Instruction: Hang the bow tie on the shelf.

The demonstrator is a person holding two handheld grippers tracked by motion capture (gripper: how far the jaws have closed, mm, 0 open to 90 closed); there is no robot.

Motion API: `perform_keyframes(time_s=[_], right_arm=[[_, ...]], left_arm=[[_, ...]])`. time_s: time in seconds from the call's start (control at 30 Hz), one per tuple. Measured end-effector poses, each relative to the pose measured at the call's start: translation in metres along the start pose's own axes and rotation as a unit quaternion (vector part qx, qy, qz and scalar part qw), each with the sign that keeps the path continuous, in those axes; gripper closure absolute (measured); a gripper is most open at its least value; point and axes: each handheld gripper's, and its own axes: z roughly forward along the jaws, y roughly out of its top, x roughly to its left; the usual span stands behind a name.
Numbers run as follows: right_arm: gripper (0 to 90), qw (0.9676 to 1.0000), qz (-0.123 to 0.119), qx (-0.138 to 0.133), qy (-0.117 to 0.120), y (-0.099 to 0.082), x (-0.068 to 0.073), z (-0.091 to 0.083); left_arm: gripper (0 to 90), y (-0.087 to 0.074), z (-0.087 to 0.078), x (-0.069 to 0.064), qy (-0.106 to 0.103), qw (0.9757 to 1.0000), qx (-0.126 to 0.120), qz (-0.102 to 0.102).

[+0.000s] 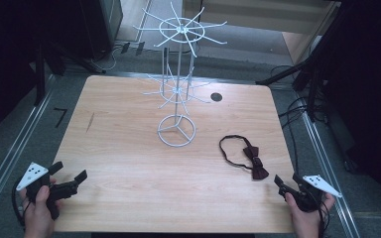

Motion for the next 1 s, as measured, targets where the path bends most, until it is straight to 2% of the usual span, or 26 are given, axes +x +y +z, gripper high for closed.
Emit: perform_keyframes(time_s=[0.13, 0.2, 0.23, 0.3, 0.37, 0.4, 0.43, 0.47, 0.57, 0.63, 0.67, 0.83, 0.9, 1.0], right_arm=[[26.2, 0.9999, 0.001, 0.005, 0.012, 0.008, 0.005, 0.004], [26.3, 0.9998, -0.008, 0.014, 0.009, 0.016, 0.014, 0.005], [26.3, 0.9998, -0.008, 0.014, 0.009, 0.016, 0.014, 0.005], [27.3, 0.9994, -0.017, 0.021, 0.020, 0.024, 0.021, 0.006], [27.6, 0.9980, -0.037, 0.042, 0.031, 0.035, 0.032, 0.012], [27.6, 0.9980, -0.037, 0.042, 0.031, 0.035, 0.032, 0.012], [27.6, 0.9963, -0.049, 0.063, 0.032, 0.042, 0.041, 0.018], [27.6, 0.9963, -0.049, 0.063, 0.032, 0.042, 0.041, 0.018], [27.3, 0.9938, -0.062, 0.088, 0.027, 0.048, 0.051, 0.027], [26.3, 0.9911, -0.063, 0.113, 0.031, 0.055, 0.057, 0.035], [26.3, 0.9911, -0.063, 0.113, 0.031, 0.055, 0.057, 0.035], [23.5, 0.9867, -0.065, 0.144, 0.036, 0.070, 0.062, 0.045], [21.5, 0.9836, -0.067, 0.164, 0.035, 0.076, 0.064, 0.051], [20.7, 0.9821, -0.066, 0.172, 0.036, 0.080, 0.065, 0.055]], left_arm=[[0.0, 0.000, 0.000, -0.001, 0.004, 1.0000, -0.004, 0.001], [0.0, -0.001, -0.001, -0.001, 0.004, 1.0000, -0.003, 0.003], [0.0, -0.001, -0.001, -0.001, 0.004, 1.0000, -0.003, 0.003], [0.0, -0.001, -0.001, -0.001, 0.002, 1.0000, -0.003, 0.002], [0.0, -0.001, -0.001, -0.001, 0.002, 1.0000, -0.001, 0.000], [0.0, -0.001, -0.001, -0.001, 0.001, 1.0000, -0.001, 0.000], [0.0, -0.001, 0.000, -0.001, 0.002, 1.0000, 0.000, 0.002], [0.0, -0.001, 0.000, -0.001, 0.002, 1.0000, 0.000, 0.002], [0.0, -0.001, 0.000, -0.001, 0.001, 1.0000, -0.001, 0.001], [0.0, -0.001, -0.001, -0.001, 0.001, 1.0000, -0.001, 0.001], [0.0, -0.001, -0.001, -0.001, 0.001, 1.0000, -0.001, 0.002], [0.0, -0.001, -0.001, -0.001, 0.000, 1.0000, -0.001, 0.001], [0.0, -0.001, -0.001, -0.001, 0.000, 1.0000, -0.001, 0.001], [0.0, -0.001, 0.000, -0.001, 0.000, 1.0000, 0.000, 0.002]])
